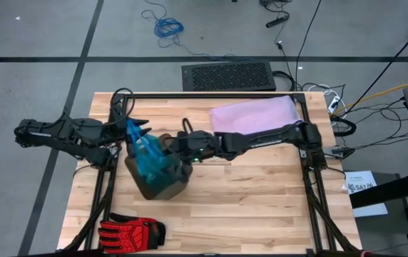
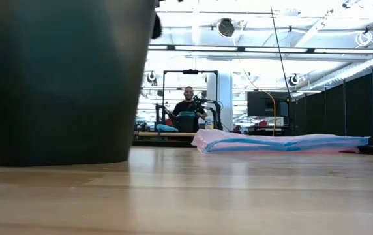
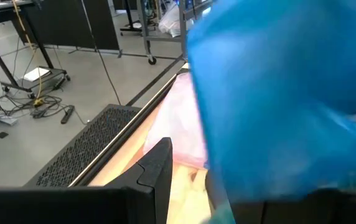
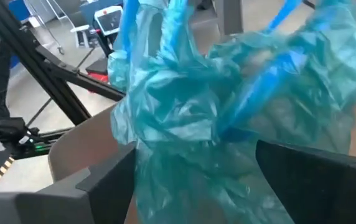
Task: Place trash/remove bag and relplace
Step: Remove the trash bag from the trash bin
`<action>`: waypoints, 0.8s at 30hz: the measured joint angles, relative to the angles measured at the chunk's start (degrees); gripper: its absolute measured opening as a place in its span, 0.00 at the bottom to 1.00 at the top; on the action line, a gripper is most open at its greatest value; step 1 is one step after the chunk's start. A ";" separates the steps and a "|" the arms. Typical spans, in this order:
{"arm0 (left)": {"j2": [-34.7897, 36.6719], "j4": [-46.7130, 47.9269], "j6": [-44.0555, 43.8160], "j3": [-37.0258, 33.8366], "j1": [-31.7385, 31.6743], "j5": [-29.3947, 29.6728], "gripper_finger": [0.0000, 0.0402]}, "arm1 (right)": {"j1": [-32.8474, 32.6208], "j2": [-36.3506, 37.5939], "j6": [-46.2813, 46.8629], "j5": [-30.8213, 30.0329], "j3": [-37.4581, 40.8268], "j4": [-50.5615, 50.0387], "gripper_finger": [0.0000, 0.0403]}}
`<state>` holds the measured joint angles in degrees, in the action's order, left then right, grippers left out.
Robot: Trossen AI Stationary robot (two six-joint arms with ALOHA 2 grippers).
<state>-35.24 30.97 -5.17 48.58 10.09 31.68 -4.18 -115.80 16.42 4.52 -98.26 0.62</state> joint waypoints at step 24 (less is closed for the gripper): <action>0.68 -0.19 1.22 0.07 0.00 -0.01 0.32 | -0.44 -12.28 -10.28 6.89 -22.25 -13.91 0.01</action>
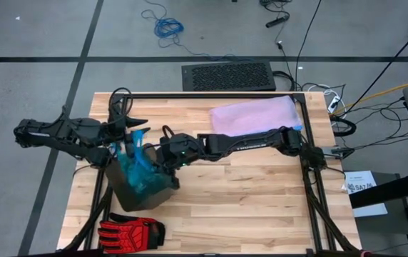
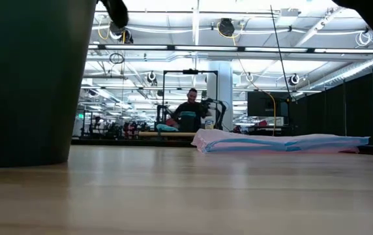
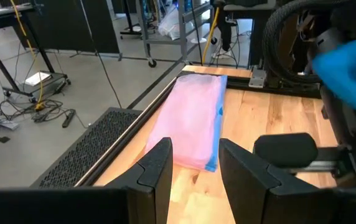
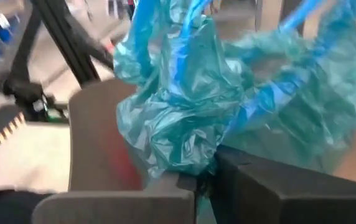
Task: Place trash/remove bag and relplace
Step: Remove the trash bag from the trash bin
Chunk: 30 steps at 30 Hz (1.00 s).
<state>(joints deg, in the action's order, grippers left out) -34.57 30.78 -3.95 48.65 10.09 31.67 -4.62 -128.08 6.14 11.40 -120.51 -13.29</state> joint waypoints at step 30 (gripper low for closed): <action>12.76 -0.82 6.26 3.31 0.00 1.41 0.32 | -1.86 12.36 -15.69 -9.71 0.02 -2.41 0.00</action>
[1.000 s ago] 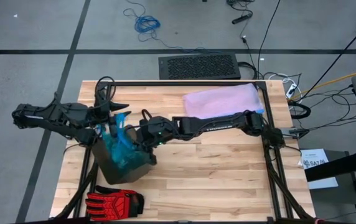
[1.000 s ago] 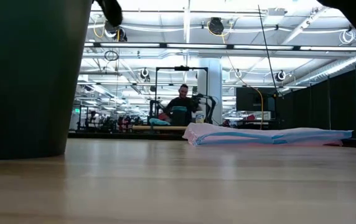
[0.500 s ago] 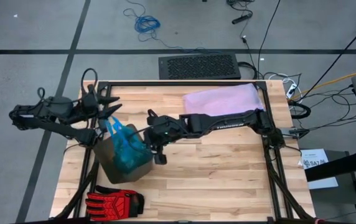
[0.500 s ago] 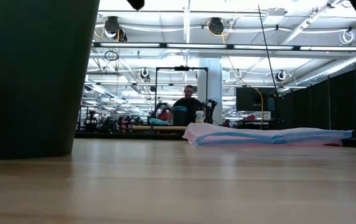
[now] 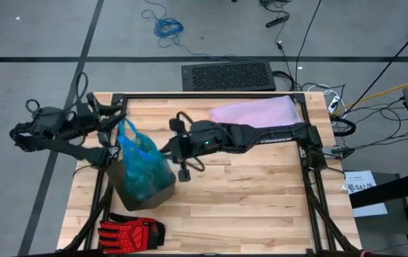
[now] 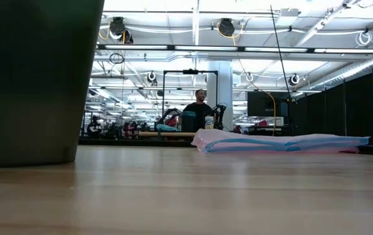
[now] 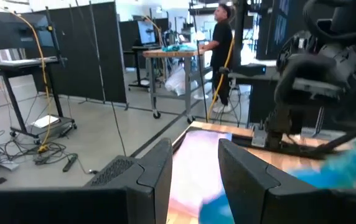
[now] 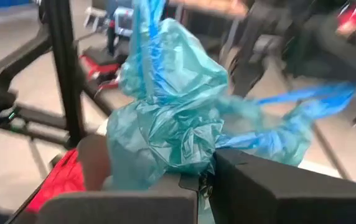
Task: Place trash/remove bag and relplace
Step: Remove the trash bag from the trash bin
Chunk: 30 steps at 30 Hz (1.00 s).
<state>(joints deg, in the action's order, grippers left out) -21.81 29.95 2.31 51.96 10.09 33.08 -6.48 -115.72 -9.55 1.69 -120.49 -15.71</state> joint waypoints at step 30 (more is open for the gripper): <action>1.76 2.49 -0.50 0.00 0.00 0.18 0.32 | 21.54 3.69 -0.77 -6.66 0.02 8.46 0.00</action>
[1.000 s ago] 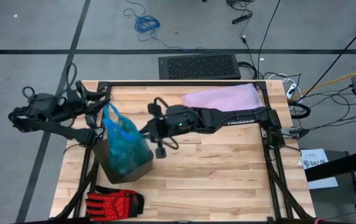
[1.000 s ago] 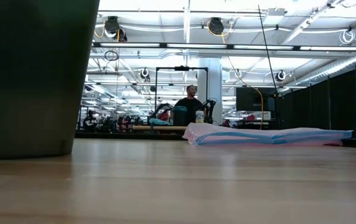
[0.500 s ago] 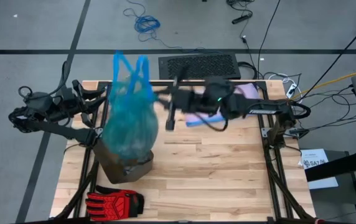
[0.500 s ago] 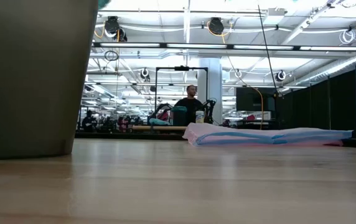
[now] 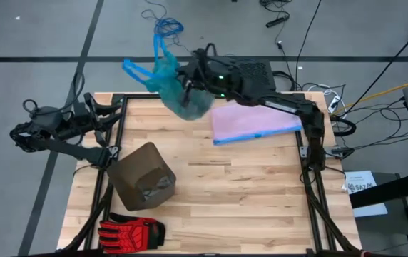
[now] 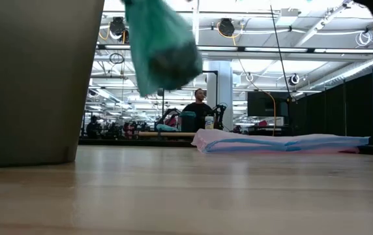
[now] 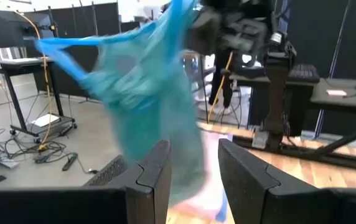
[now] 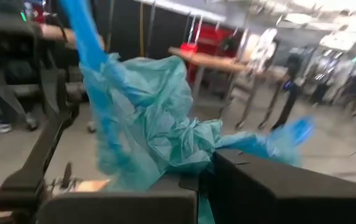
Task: Place trash/remove bag and relplace
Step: Remove the trash bag from the trash bin
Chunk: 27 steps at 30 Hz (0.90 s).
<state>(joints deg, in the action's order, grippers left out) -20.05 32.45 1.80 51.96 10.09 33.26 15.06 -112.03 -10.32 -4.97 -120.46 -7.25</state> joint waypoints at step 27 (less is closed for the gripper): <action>-0.07 1.59 -2.95 -0.11 0.00 -0.01 0.32 | 7.86 -19.18 13.26 12.85 0.00 9.86 0.00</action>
<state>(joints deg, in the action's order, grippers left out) -20.12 34.04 -1.15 51.86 10.09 33.26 22.92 -131.22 2.94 7.88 -120.46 2.61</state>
